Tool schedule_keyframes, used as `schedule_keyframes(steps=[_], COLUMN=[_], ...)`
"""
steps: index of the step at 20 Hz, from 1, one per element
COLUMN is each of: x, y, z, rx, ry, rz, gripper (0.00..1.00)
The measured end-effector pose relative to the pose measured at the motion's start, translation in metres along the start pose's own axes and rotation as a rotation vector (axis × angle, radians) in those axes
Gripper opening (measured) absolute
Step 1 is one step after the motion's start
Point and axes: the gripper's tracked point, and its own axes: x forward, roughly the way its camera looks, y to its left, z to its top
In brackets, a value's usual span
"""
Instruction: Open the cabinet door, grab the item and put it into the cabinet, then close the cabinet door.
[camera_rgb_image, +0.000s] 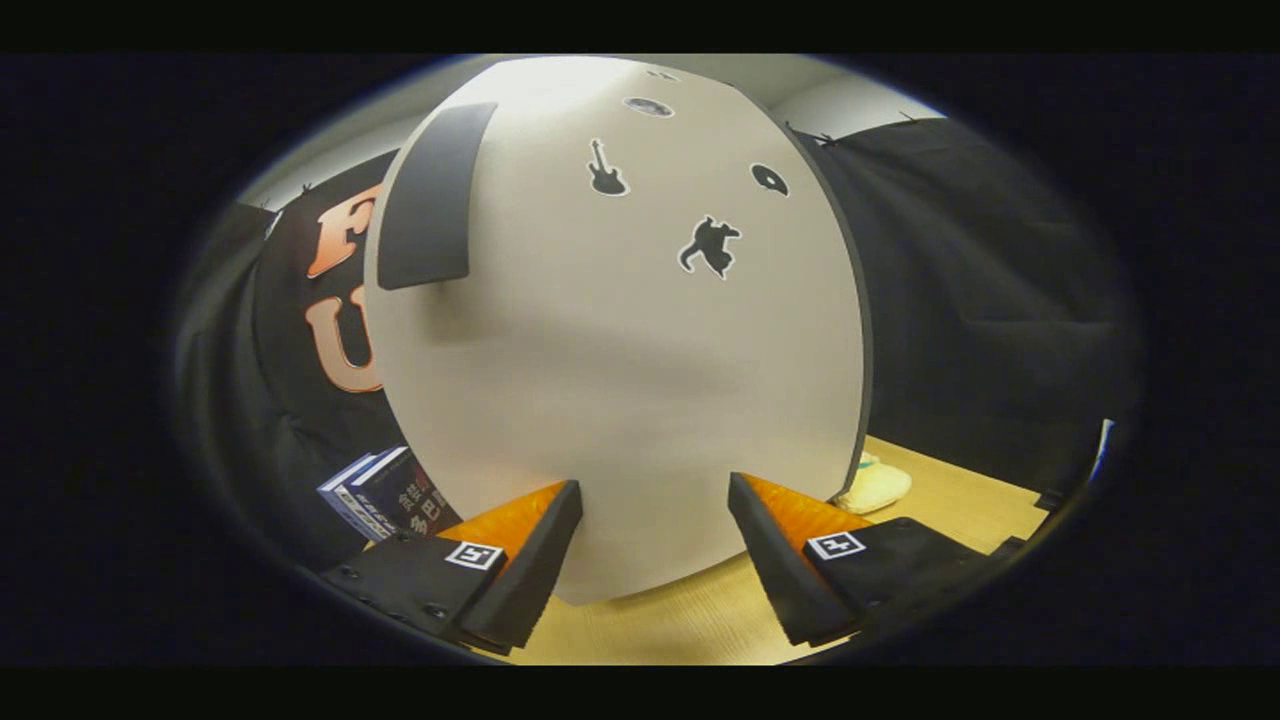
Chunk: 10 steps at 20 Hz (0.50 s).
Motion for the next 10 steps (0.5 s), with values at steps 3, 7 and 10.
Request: schedule_keyframes(steps=[3, 7, 10], x=[0.0021, 0.0048, 0.0047], y=[0.0002, -0.0011, -0.0017], z=[-0.0014, -0.0025, -0.0010], rx=[-0.003, -0.052, -0.085], ry=[0.020, 0.026, 0.035], rz=[0.018, 0.020, 0.014], gripper=[0.95, 0.95, 0.95])
